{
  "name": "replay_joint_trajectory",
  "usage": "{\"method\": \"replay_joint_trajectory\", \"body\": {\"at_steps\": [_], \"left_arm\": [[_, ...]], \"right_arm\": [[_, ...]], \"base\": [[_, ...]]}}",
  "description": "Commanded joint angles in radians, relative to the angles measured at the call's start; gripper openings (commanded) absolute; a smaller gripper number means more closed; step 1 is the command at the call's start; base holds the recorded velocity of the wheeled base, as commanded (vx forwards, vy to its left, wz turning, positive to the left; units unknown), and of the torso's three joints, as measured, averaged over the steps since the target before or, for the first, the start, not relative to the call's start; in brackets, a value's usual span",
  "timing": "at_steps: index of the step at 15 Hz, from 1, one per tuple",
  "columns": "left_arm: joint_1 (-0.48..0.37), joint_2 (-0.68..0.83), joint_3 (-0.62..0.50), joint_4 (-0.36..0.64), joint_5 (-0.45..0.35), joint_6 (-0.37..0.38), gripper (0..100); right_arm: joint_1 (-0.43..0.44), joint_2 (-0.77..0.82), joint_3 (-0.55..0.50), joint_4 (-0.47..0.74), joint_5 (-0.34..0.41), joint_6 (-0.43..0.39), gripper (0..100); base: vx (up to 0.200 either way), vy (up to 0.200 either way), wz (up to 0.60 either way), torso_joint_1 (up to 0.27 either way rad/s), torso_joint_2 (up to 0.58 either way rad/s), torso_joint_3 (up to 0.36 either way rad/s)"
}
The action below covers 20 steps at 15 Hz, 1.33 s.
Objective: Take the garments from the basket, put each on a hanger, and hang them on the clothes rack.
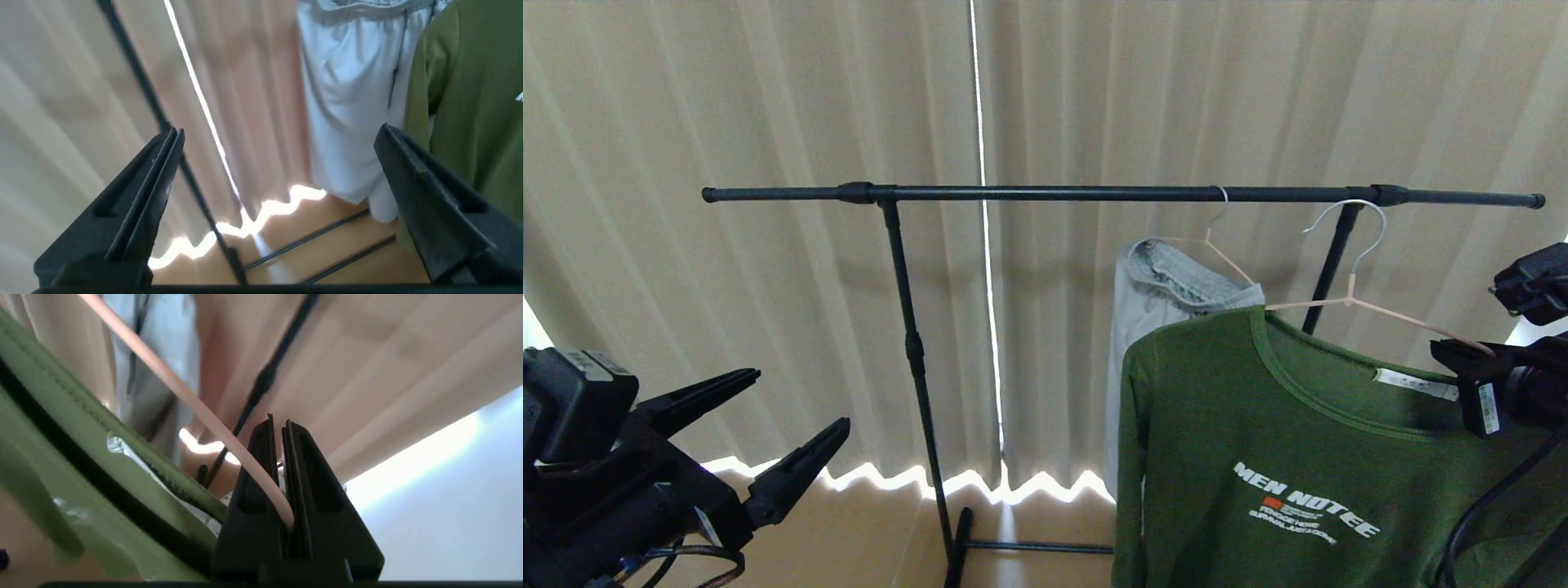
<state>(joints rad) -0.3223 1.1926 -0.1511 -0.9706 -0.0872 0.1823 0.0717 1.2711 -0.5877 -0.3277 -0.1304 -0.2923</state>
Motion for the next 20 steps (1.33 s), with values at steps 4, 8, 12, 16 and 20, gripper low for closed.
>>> {"method": "replay_joint_trajectory", "body": {"at_steps": [4,8,12,16,20], "left_arm": [[0.0,0.004,-0.004,0.0,0.0,-0.001,100],[0.0,0.009,-0.007,0.001,0.0,-0.001,100],[0.002,0.004,-0.004,0.001,0.0,-0.001,100],[0.002,0.004,-0.002,0.001,0.0,0.002,100],[0.002,0.004,-0.001,0.001,0.0,0.003,100]], "right_arm": [[0.002,0.002,-0.001,-0.002,0.0,-0.001,0],[0.002,0.028,-0.012,-0.014,0.0,0.001,0],[0.003,0.024,-0.015,-0.014,-0.003,0.001,0],[0.003,0.027,-0.014,-0.013,-0.001,-0.001,0],[0.028,0.03,-0.014,-0.011,-0.005,0.001,0]], "base": [[0.0,0.0,0.0,0.0,0.0,0.0],[0.0,0.0,0.0,0.0,0.0,0.0],[0.2,0.0,0.0,0.0,0.0,0.002],[0.2,0.0,0.0,-0.004,0.0,0.005],[0.2,0.0,0.0,0.006,0.0,0.001]]}}
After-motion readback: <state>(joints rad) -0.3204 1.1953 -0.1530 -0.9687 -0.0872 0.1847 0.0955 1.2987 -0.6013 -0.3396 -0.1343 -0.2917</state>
